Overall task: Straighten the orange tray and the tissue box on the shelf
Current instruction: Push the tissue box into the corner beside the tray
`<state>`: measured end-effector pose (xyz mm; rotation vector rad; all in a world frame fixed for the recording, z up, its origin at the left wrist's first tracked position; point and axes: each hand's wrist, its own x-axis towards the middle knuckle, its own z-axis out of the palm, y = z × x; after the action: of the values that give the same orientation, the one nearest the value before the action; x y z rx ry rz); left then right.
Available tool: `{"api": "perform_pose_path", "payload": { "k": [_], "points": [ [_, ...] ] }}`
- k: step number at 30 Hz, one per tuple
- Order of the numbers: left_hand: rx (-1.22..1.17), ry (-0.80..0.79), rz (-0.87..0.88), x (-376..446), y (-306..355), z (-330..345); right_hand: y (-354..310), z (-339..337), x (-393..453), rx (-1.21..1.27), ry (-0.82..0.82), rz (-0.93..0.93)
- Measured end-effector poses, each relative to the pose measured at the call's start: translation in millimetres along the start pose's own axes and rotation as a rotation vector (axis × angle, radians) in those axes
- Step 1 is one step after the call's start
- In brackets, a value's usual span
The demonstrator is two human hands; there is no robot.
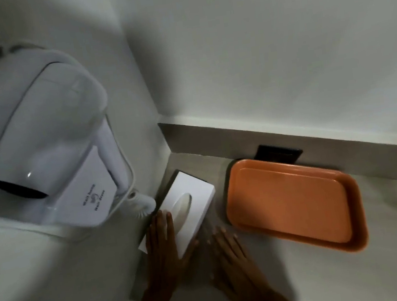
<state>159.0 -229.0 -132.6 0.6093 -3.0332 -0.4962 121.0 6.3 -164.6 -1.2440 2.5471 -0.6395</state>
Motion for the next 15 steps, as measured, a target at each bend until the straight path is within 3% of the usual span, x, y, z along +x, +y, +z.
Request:
{"api": "perform_pose_path", "payload": {
  "k": [9,15],
  "points": [
    [0.018,-0.034,-0.139,9.2,-4.0,-4.3,-1.1,31.8,18.1,-0.166,-0.007,0.090],
    [-0.056,0.006,-0.202,24.4,22.1,-12.7,3.5,40.6,17.0,-0.142,-0.027,0.106]
  ]
}}
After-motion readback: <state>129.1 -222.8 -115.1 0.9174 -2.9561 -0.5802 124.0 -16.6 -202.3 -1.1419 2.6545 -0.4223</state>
